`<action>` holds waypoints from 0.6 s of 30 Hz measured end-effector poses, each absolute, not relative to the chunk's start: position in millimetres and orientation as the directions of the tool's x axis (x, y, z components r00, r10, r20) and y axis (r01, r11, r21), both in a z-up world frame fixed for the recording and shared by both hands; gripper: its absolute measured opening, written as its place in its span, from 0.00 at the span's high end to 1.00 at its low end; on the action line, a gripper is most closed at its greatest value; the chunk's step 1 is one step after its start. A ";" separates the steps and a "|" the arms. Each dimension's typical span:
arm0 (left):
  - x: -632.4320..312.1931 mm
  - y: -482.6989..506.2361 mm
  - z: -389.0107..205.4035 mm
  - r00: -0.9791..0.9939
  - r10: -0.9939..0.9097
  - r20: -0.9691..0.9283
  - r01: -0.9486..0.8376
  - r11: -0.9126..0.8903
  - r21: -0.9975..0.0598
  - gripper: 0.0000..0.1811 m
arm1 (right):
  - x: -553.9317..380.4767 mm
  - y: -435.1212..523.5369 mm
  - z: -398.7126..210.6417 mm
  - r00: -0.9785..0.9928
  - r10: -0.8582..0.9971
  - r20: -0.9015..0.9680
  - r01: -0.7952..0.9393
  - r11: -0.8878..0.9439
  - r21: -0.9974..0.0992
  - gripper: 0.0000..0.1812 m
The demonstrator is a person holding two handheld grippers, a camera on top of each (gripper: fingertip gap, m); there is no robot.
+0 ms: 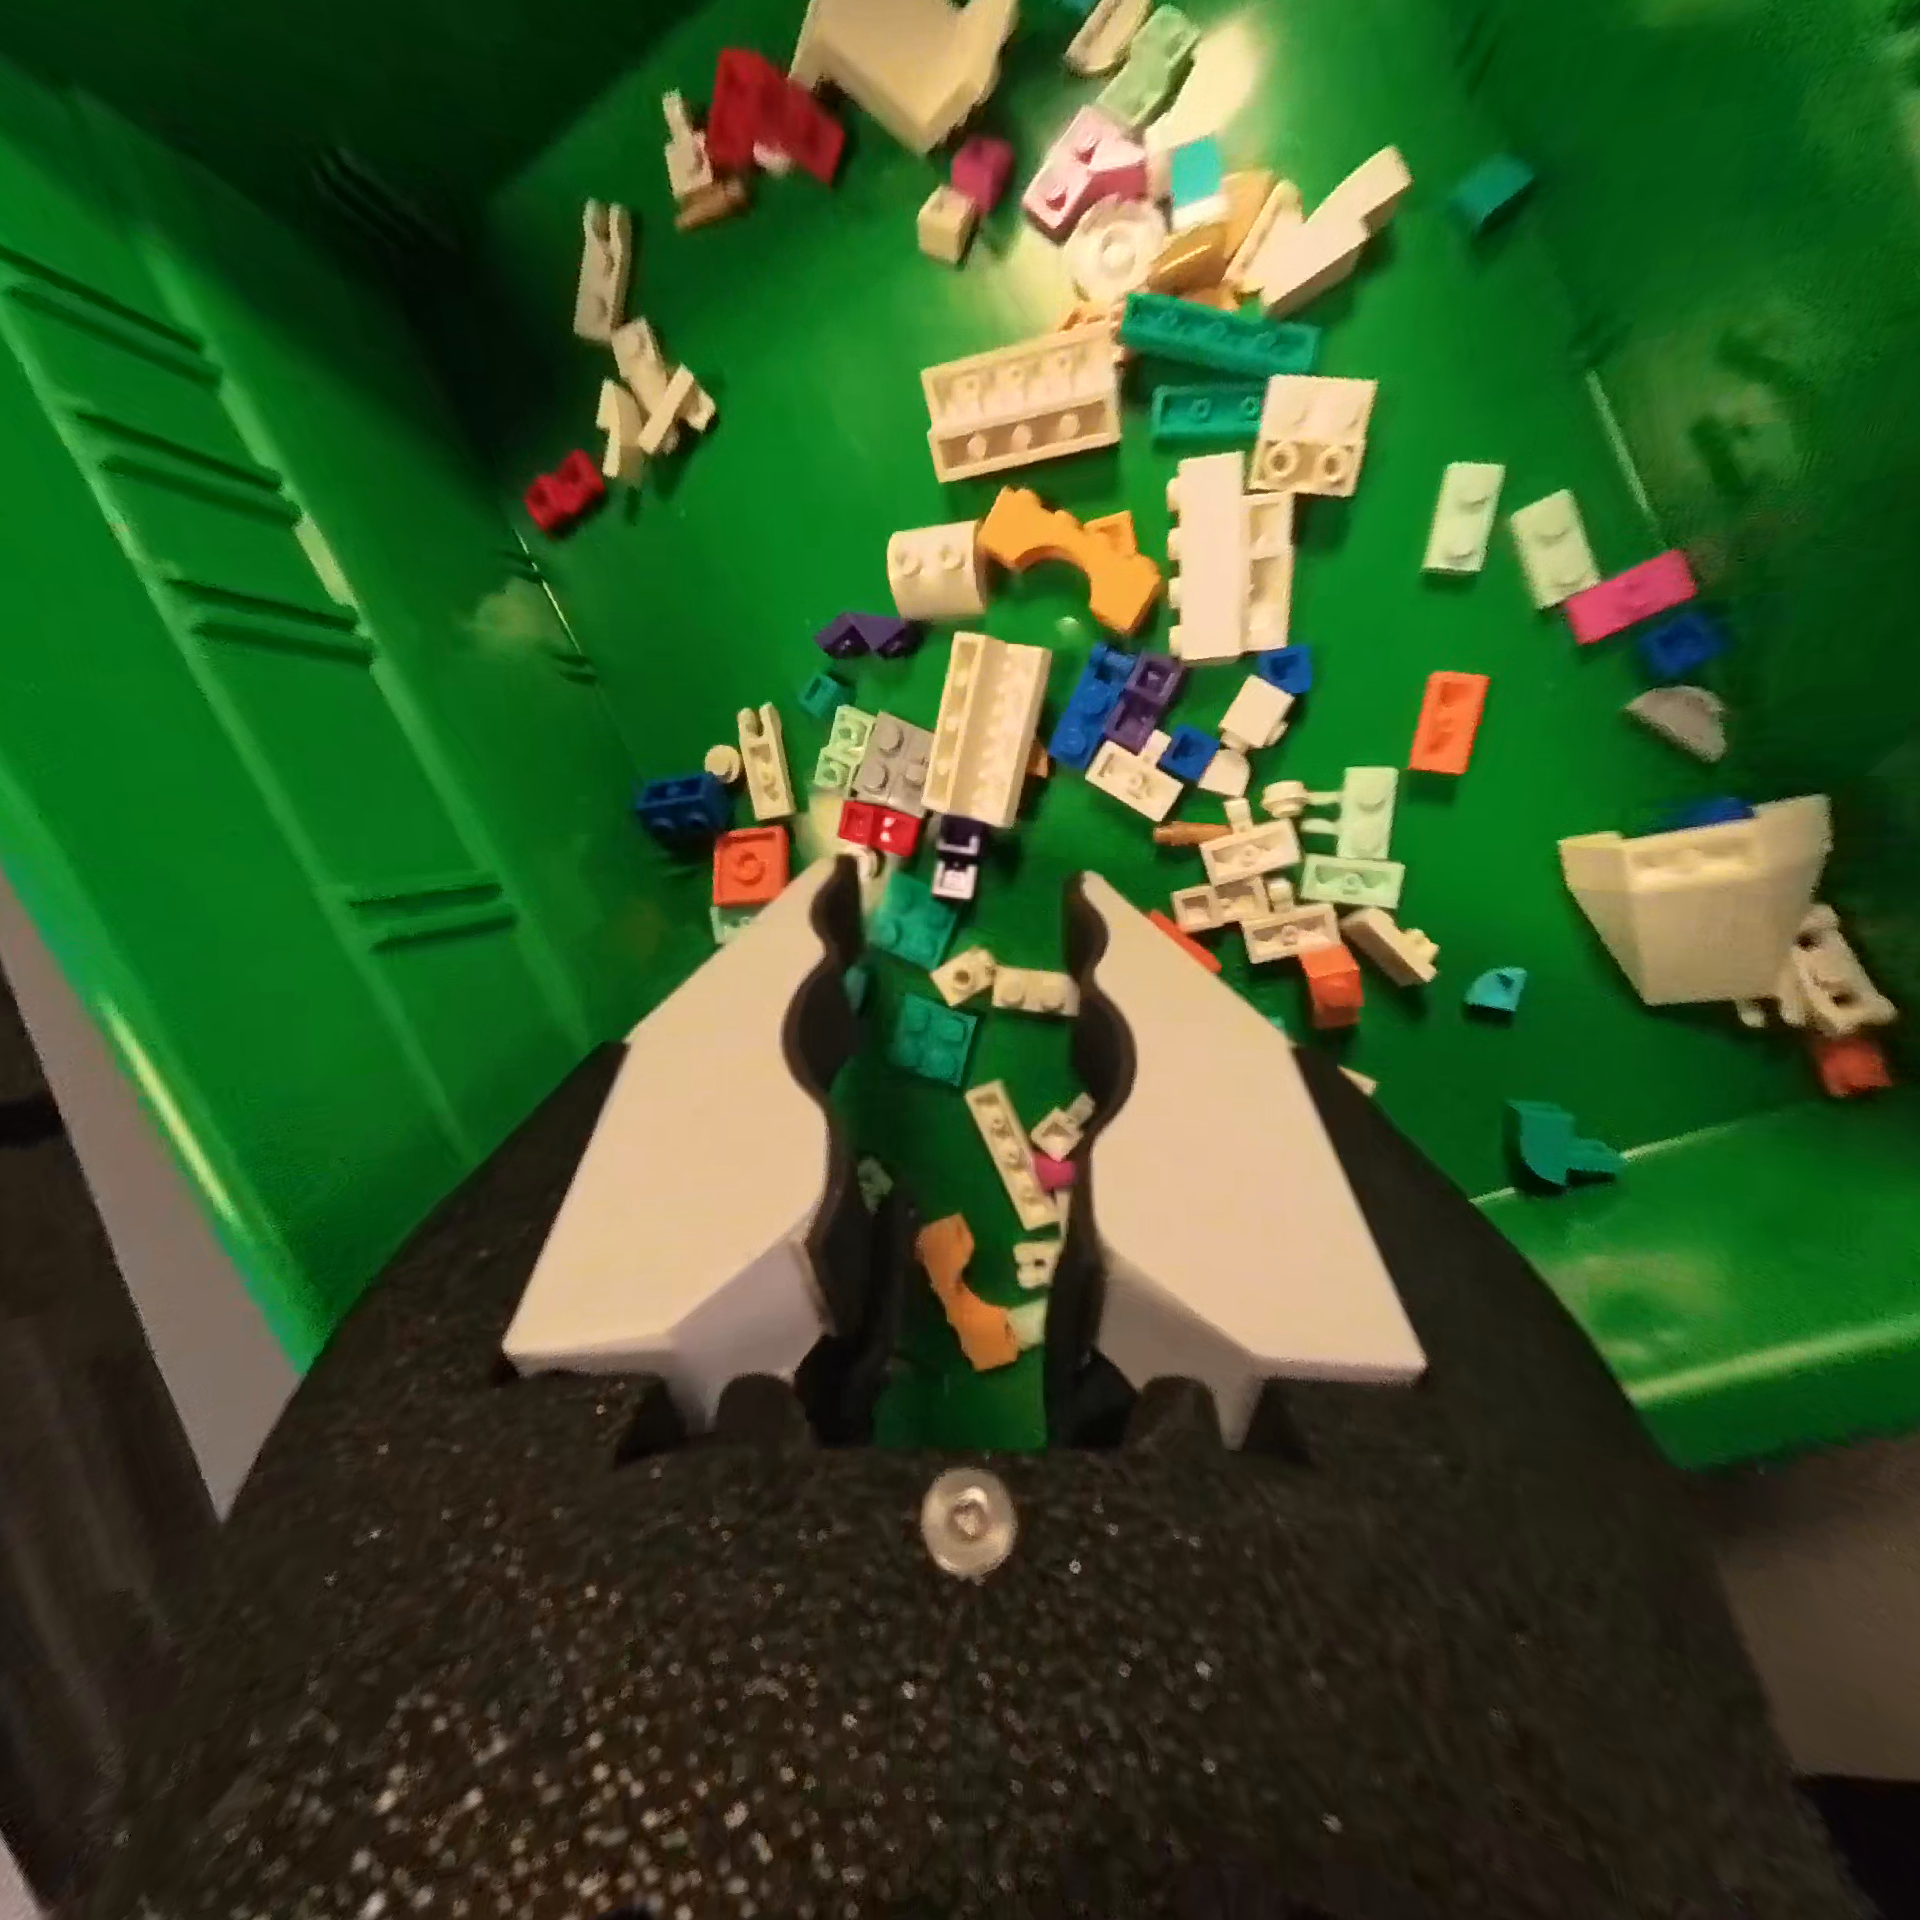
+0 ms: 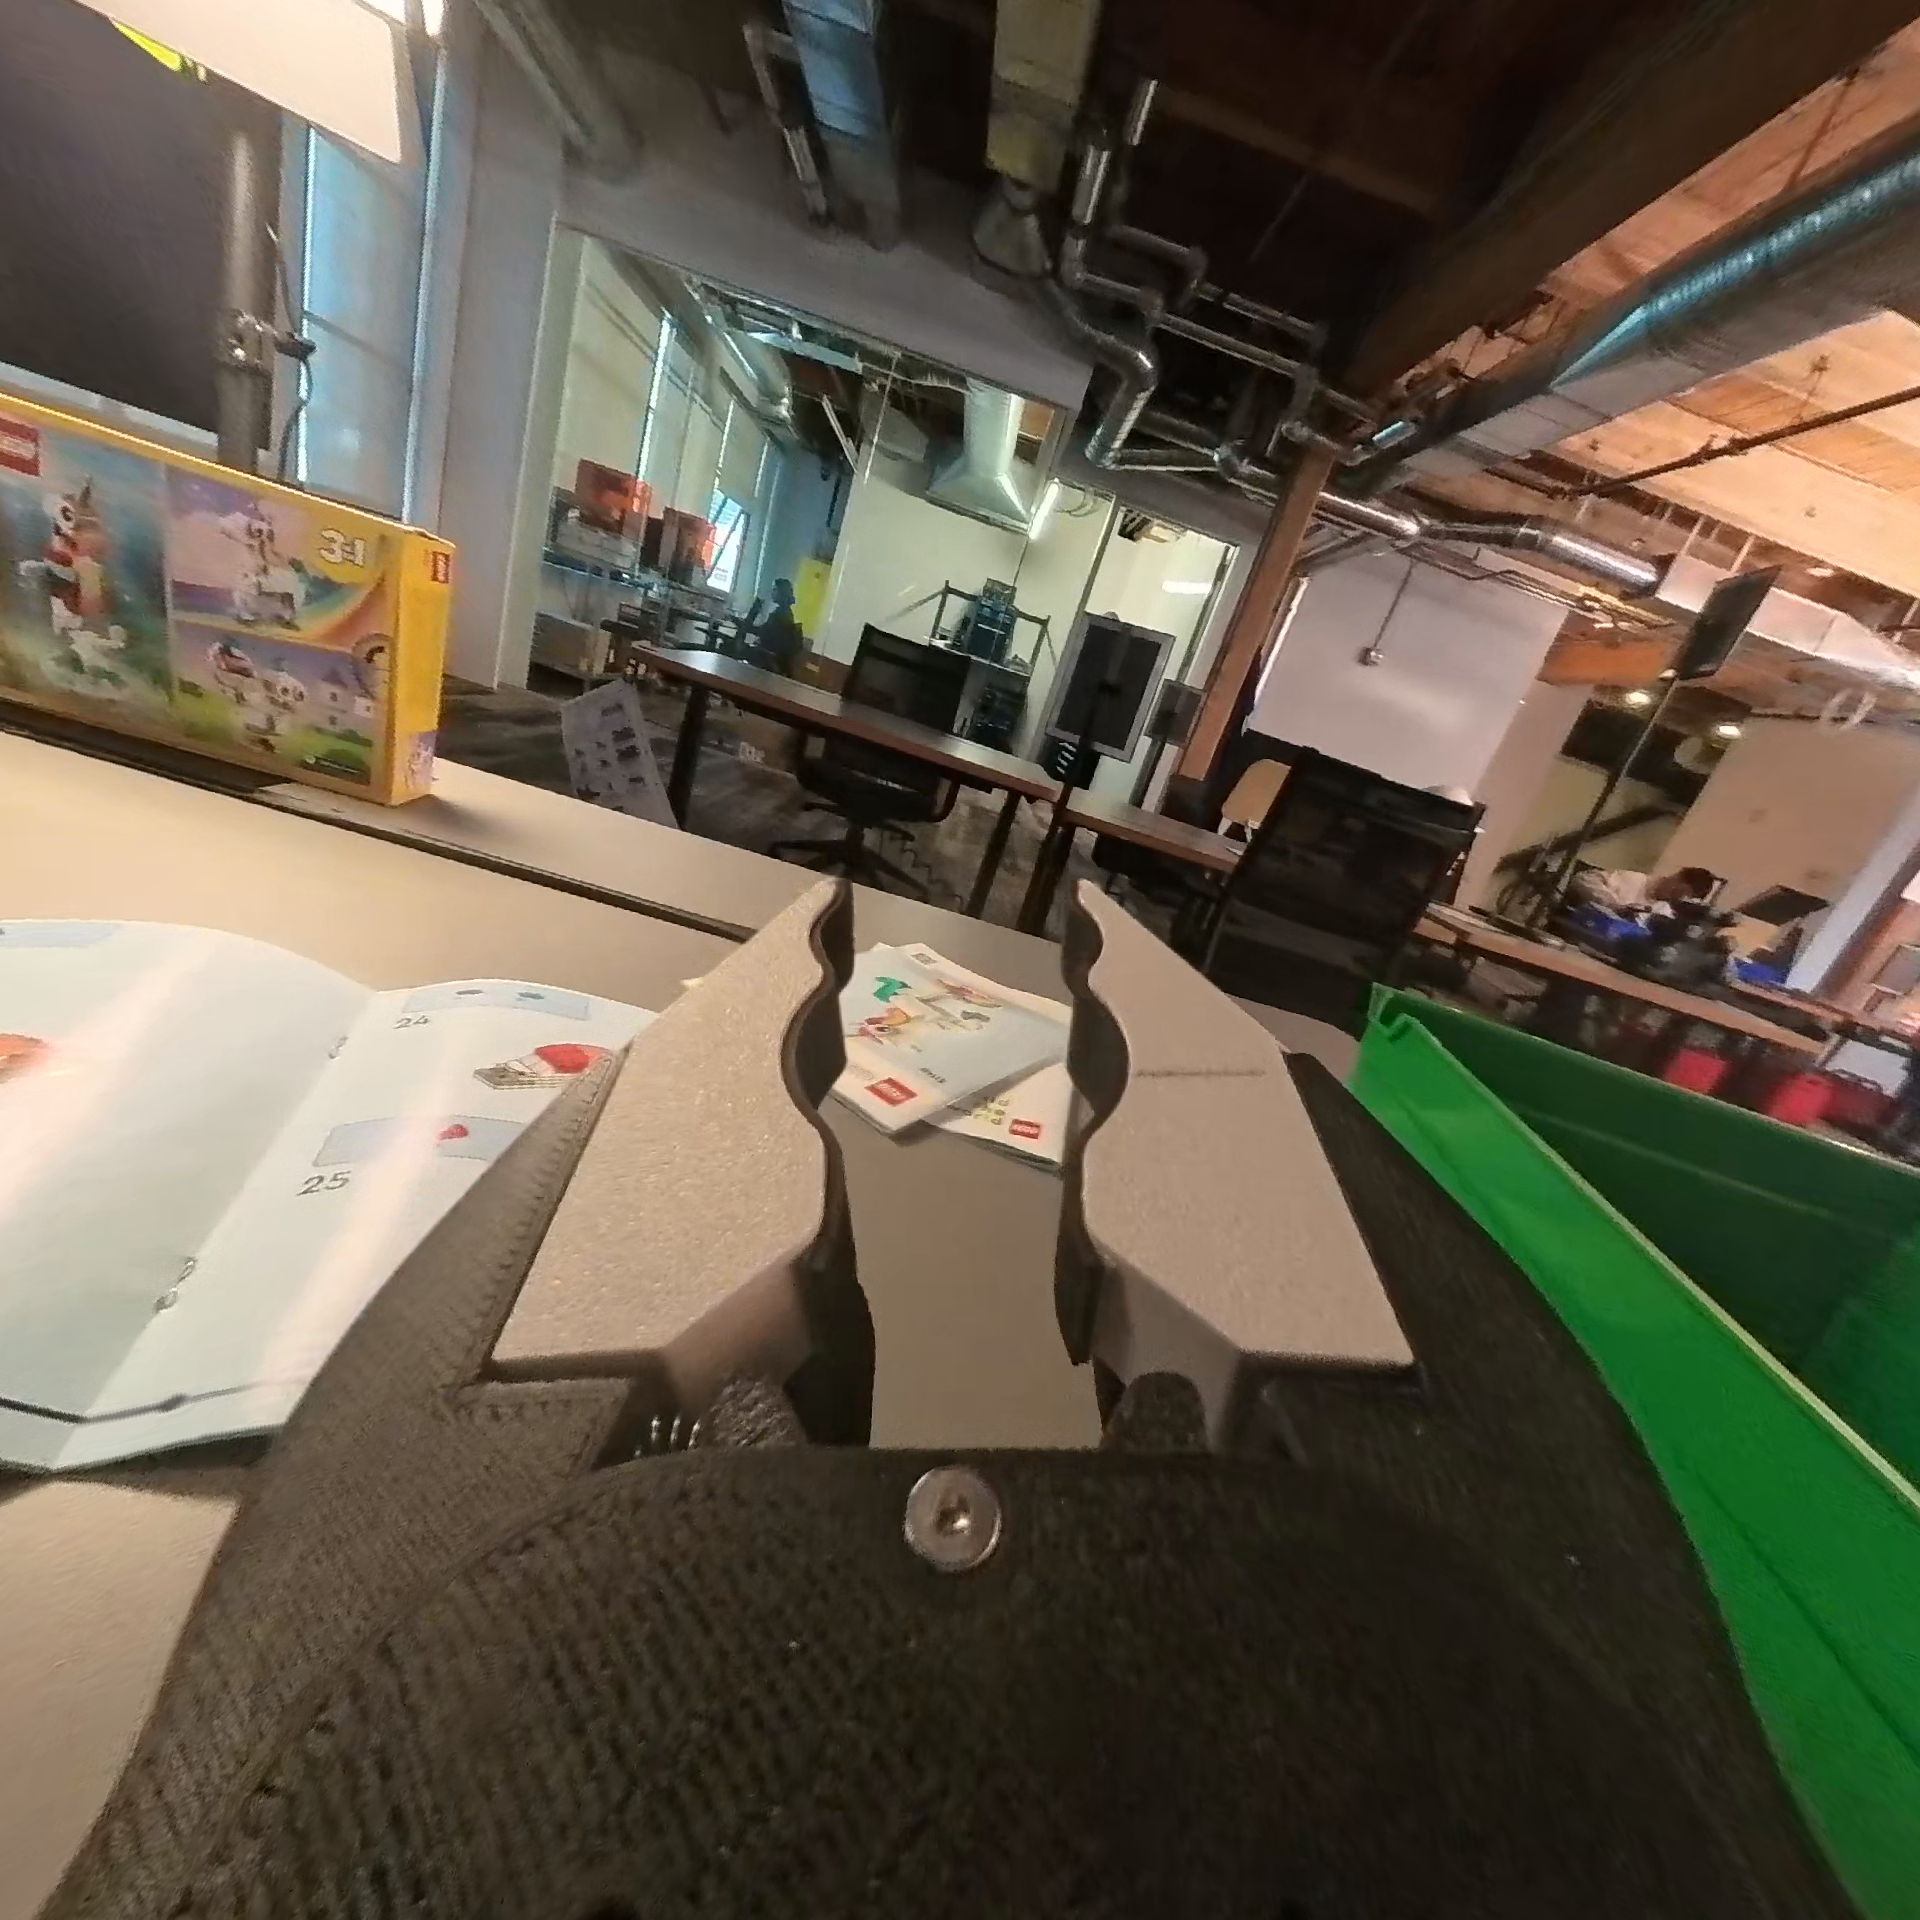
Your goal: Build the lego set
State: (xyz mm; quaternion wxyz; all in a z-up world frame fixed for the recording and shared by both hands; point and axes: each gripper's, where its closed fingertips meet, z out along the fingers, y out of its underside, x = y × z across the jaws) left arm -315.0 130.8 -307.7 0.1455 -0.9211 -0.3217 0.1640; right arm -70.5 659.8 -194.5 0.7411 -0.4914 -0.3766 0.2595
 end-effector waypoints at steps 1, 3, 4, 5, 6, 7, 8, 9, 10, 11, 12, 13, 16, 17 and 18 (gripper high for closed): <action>-316.9 129.1 -310.6 0.730 0.654 -0.200 0.563 -0.741 -0.367 0.77 | -69.9 661.5 -195.0 0.593 0.743 0.311 -0.002 0.388 -0.922 0.79; -318.6 131.7 -313.4 0.728 0.662 -0.176 0.572 -0.729 -0.377 0.79 | -68.6 664.9 -195.9 0.613 0.718 0.330 0.026 0.399 -0.917 0.80; -319.4 133.0 -313.5 0.729 0.663 -0.170 0.572 -0.726 -0.382 0.81 | -68.6 665.5 -196.3 0.616 0.713 0.335 0.033 0.402 -0.915 0.80; -319.5 133.0 -314.3 0.731 0.661 -0.170 0.571 -0.729 -0.377 0.82 | -68.7 665.9 -196.6 0.619 0.708 0.340 0.039 0.405 -0.914 0.80; -319.4 133.9 -314.2 0.733 0.660 -0.163 0.571 -0.728 -0.379 0.85 | -68.8 666.1 -196.9 0.621 0.703 0.347 0.047 0.409 -0.911 0.80; -318.7 133.5 -315.0 0.734 0.660 -0.157 0.575 -0.728 -0.374 0.86 | -69.2 666.1 -197.3 0.622 0.699 0.354 0.054 0.413 -0.909 0.81; -318.9 133.4 -315.0 0.733 0.664 -0.151 0.578 -0.724 -0.376 0.87 | -69.6 665.7 -197.6 0.621 0.696 0.361 0.059 0.417 -0.907 0.81; -319.1 132.7 -315.3 0.732 0.665 -0.148 0.582 -0.723 -0.374 0.88 | -70.0 665.2 -197.8 0.620 0.695 0.365 0.062 0.421 -0.905 0.81; -319.0 132.5 -315.5 0.733 0.666 -0.141 0.584 -0.721 -0.373 0.88 | -70.2 665.1 -198.0 0.619 0.693 0.369 0.065 0.423 -0.904 0.81; -318.8 132.5 -315.7 0.735 0.664 -0.135 0.584 -0.722 -0.371 0.89 | -70.3 665.0 -198.1 0.619 0.693 0.370 0.066 0.424 -0.903 0.81; -319.0 132.1 -315.8 0.739 0.660 -0.136 0.580 -0.726 -0.370 0.89 | -70.3 665.0 -198.1 0.619 0.693 0.370 0.067 0.423 -0.903 0.81; -319.0 131.5 -315.8 0.741 0.657 -0.139 0.578 -0.729 -0.368 0.89 | -70.1 665.1 -198.2 0.619 0.693 0.370 0.067 0.422 -0.904 0.82; -316.9 128.4 -315.9 0.744 0.654 -0.140 0.581 -0.736 -0.349 0.90 | -70.7 664.0 -199.1 0.614 0.694 0.377 0.075 0.424 -0.902 0.84; -315.9 128.2 -316.2 0.742 0.657 -0.131 0.587 -0.732 -0.347 0.90 | -71.4 663.2 -199.7 0.610 0.693 0.383 0.080 0.427 -0.901 0.85; -315.6 127.9 -316.4 0.738 0.663 -0.122 0.594 -0.725 -0.349 0.90 | -72.3 662.4 -200.2 0.607 0.692 0.391 0.086 0.432 -0.898 0.85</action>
